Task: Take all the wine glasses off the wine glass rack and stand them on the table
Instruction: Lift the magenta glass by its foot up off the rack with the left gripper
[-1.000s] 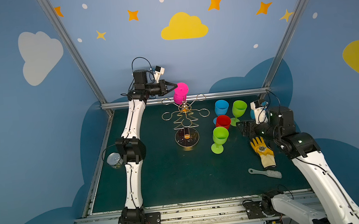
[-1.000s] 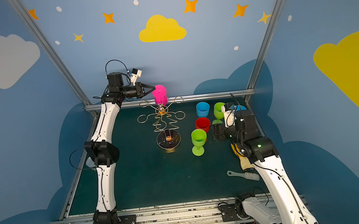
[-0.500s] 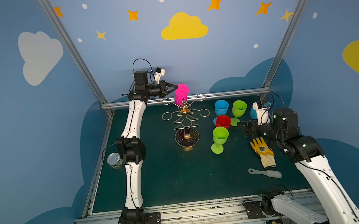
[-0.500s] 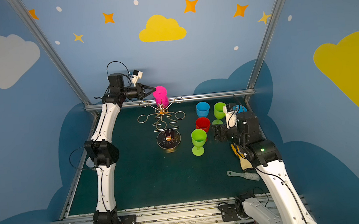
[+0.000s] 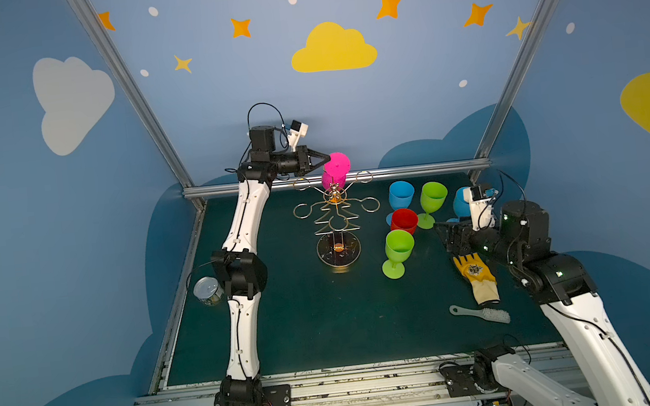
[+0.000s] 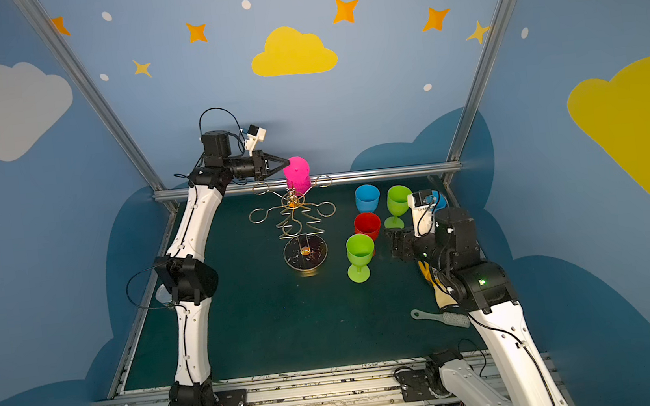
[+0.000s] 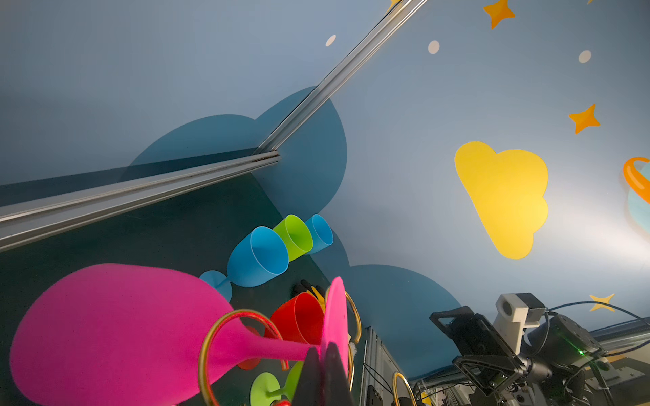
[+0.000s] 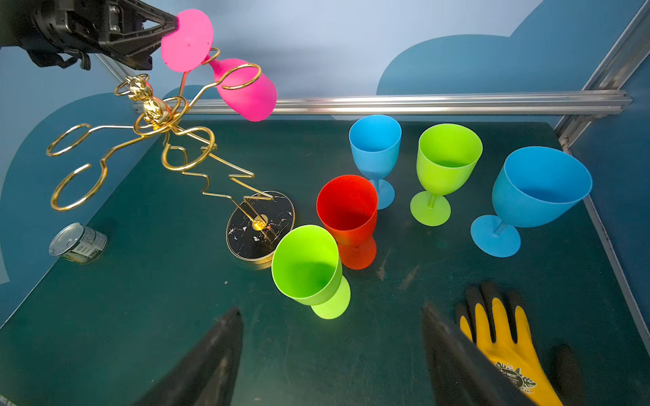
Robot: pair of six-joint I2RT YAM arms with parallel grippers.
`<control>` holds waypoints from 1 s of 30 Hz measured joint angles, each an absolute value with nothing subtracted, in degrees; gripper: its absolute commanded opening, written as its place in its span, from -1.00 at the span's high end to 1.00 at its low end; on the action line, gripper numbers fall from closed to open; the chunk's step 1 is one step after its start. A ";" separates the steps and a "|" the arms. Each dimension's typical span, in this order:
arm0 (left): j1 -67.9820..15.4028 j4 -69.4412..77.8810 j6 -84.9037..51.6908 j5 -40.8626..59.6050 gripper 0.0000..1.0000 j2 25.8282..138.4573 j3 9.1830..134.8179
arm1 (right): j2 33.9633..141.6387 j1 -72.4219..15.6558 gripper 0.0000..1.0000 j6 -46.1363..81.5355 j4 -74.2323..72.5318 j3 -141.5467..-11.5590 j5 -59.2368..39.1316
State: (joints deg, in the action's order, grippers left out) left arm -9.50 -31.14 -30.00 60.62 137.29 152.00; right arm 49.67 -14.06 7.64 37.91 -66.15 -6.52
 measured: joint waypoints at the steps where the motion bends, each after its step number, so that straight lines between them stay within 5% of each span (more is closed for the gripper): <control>1: -9.50 -31.31 -29.91 60.62 0.94 137.27 152.00 | 49.60 -14.06 -0.57 7.64 37.91 -66.15 -6.50; 30: -8.32 -34.94 -30.24 63.13 0.94 135.09 150.12 | 49.15 -14.00 -0.57 7.66 37.93 -65.89 -6.46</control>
